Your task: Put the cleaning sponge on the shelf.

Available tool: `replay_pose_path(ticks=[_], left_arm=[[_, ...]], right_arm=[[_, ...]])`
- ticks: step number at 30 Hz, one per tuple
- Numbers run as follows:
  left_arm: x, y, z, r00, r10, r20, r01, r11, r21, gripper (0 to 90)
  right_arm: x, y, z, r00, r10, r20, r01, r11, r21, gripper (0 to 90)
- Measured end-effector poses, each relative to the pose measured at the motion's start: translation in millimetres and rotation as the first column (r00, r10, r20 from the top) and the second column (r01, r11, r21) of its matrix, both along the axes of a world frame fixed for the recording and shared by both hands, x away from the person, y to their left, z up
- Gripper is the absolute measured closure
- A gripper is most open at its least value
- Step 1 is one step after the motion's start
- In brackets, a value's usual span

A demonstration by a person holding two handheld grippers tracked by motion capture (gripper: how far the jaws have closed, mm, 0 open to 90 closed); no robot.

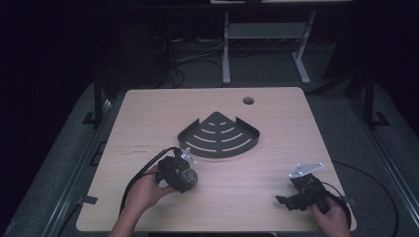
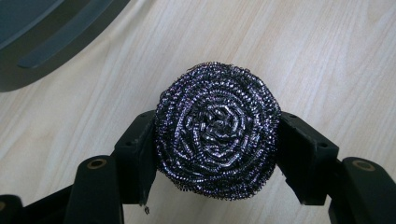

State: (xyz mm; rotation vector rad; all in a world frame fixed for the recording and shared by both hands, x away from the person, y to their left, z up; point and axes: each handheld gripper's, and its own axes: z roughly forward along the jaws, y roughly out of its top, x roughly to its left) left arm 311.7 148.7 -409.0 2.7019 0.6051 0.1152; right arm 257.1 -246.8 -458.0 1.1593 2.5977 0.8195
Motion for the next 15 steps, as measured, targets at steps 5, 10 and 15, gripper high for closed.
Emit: replay_pose_path(ticks=[5, 10, 15], left_arm=[[4.2, -2.7, 2.9, 1.0000, -0.005, -0.005, 0.005, 1.0000, 0.000, 34.9], [7.8, -5.4, 5.6, 0.9999, -0.003, -0.015, 0.003, 1.0000, -0.008, 34.9], [10.3, -8.1, 7.7, 0.9998, -0.011, -0.017, 0.011, 0.9999, -0.011, 34.9]], right_arm=[[-0.1, 0.0, -0.1, 1.0000, 0.001, 0.000, -0.001, 1.000, -0.002, 14.3], [-0.1, 0.0, -0.1, 1.0000, 0.000, 0.000, 0.000, 1.000, 0.000, 14.3], [-0.4, 0.5, 0.1, 1.0000, 0.003, -0.002, -0.003, 1.000, 0.002, 14.3]])
